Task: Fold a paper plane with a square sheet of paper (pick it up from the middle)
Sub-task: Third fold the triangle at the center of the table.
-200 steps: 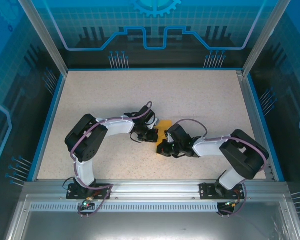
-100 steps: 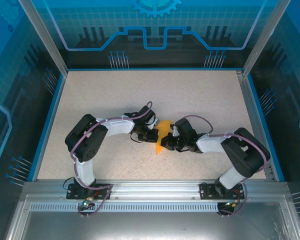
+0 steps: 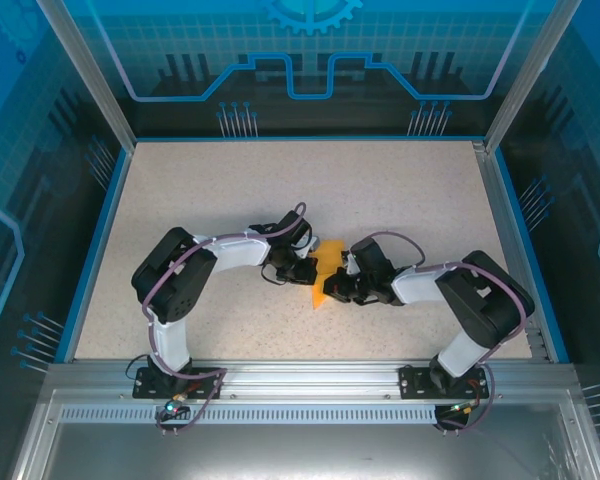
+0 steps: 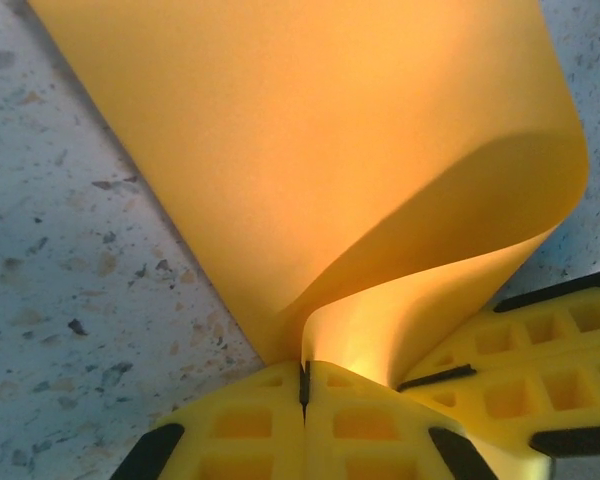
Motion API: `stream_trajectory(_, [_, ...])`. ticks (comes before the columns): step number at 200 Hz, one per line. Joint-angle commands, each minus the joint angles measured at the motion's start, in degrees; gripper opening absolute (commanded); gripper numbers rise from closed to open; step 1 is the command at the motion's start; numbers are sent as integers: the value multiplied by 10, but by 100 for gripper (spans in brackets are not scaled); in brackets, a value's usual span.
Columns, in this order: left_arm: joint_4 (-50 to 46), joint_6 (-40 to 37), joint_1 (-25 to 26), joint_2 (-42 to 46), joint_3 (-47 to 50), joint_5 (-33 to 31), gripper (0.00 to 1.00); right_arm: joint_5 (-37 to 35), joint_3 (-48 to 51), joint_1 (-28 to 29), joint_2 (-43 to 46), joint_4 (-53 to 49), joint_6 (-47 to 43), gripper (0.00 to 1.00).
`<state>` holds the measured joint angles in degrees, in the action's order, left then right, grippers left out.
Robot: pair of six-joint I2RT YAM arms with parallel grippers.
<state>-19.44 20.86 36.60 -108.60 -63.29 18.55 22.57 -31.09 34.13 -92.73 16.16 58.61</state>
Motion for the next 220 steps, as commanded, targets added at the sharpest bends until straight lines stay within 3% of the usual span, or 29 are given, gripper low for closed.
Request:
stream_trajectory(1, [-27, -12, 6, -21, -3, -4, 0, 0, -12, -12, 48, -51, -28, 5])
stream_trajectory(56, [-27, -11, 6, -22, -2, -4, 1, 45, -18, -67, 43, -28, -45, 5])
stream_trajectory(175, [-31, -15, 5, -23, -5, -3, 0, 42, -24, -90, -52, -17, -74, 5])
stream_trajectory(220, [-36, -16, 6, -24, -11, -3, 1, 55, -37, -100, -1, -51, -83, 7])
